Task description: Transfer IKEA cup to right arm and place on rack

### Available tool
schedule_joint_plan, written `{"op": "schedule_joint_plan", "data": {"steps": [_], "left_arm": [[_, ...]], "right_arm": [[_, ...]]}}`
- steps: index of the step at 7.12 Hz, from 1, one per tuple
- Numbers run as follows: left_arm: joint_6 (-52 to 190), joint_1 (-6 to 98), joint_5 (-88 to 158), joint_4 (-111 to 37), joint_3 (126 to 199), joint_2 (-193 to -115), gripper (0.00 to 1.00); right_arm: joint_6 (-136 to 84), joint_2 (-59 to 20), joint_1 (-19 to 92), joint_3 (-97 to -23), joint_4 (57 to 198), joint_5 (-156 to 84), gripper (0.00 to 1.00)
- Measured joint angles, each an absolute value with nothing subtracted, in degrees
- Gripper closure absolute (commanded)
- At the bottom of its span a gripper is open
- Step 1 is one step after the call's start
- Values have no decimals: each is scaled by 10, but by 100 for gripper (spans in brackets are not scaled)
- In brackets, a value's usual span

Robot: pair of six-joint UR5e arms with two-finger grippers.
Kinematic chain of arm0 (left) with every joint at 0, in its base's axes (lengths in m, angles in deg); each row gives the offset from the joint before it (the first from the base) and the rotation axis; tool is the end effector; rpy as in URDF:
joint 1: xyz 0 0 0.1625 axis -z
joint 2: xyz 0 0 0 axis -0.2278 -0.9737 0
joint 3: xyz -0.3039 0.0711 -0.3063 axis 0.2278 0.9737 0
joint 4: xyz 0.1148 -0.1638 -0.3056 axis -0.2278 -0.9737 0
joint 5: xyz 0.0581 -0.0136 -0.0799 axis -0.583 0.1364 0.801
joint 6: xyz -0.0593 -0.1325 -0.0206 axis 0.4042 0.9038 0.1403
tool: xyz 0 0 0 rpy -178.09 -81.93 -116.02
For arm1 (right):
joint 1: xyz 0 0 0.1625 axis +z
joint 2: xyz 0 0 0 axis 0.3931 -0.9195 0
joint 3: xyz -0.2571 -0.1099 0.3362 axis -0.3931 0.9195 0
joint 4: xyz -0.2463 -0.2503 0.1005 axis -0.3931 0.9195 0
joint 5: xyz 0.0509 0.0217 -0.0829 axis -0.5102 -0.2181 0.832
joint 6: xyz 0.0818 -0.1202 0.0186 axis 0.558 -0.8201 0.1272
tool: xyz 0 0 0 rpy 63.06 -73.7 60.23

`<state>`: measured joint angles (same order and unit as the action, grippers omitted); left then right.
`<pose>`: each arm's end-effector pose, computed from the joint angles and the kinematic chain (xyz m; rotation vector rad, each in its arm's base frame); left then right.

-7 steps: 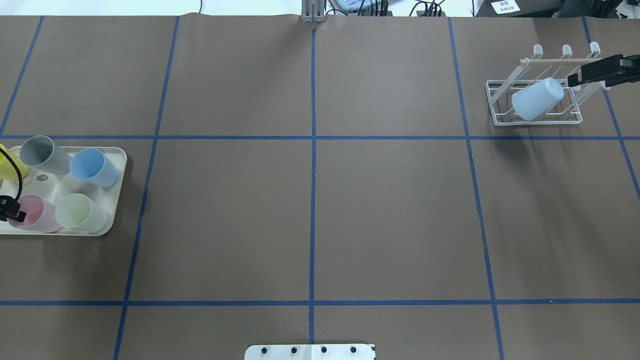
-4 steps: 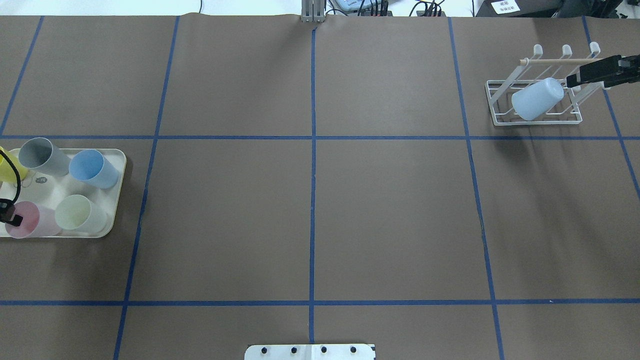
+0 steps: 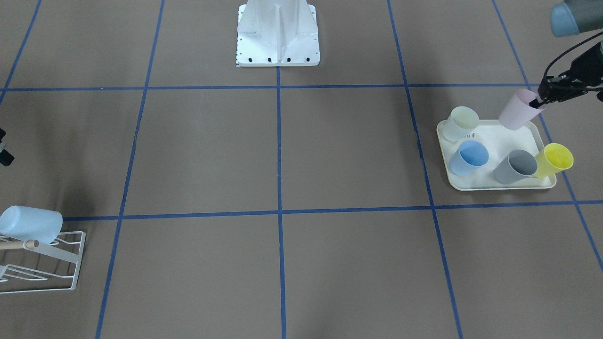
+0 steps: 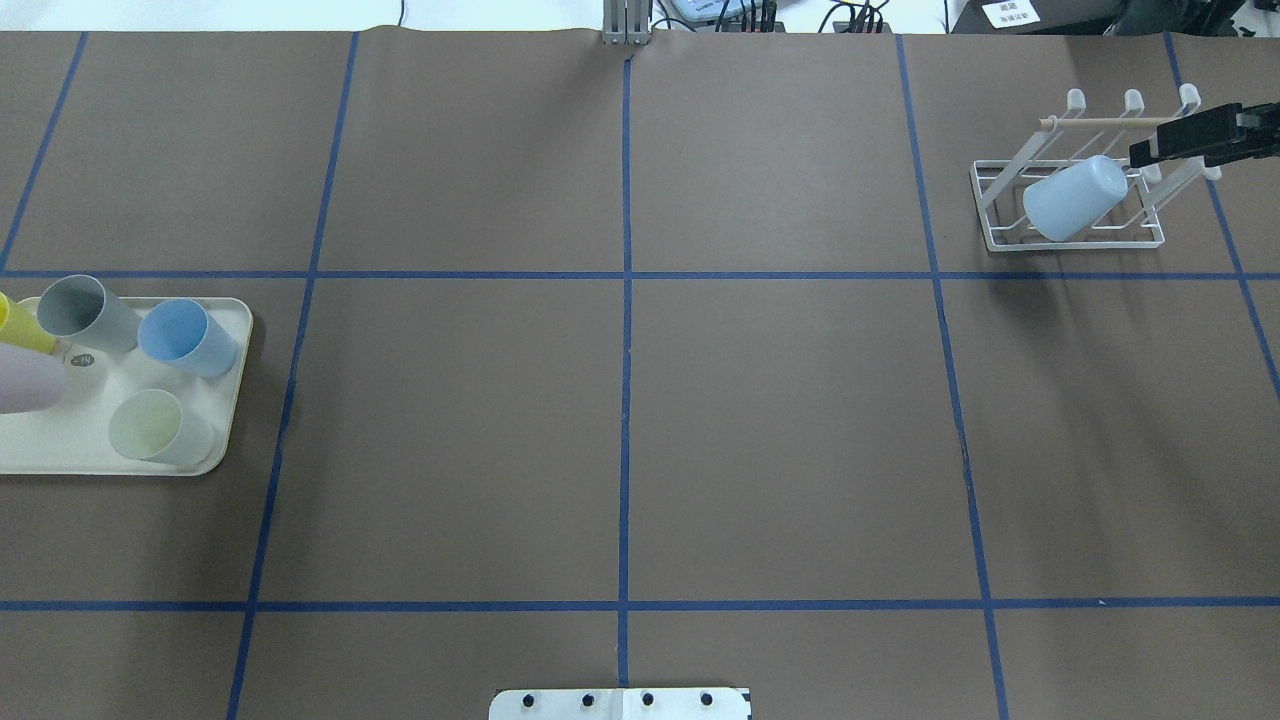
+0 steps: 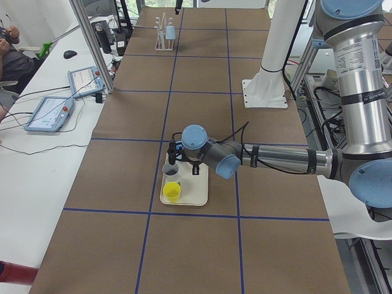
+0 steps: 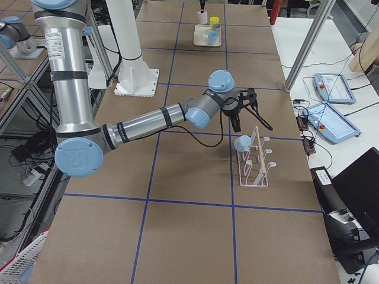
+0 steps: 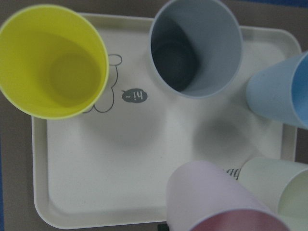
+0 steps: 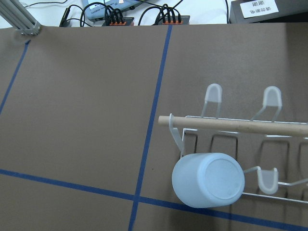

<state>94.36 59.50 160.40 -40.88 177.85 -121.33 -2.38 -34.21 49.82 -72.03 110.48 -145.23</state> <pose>0.0994 -0.3540 0.5818 0.0038 1.0962 -0.0688 -0.1150 -0.4959 0.4689 0.4182 -1.0006 0.0350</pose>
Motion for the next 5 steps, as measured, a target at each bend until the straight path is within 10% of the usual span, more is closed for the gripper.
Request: {"op": "schedule_joint_plan", "data": {"steps": [5], "left_arm": [[1435, 562, 1625, -516, 1871, -1382, 100]], "right_arm": [[279, -336, 445, -763, 886, -1482, 1]]}}
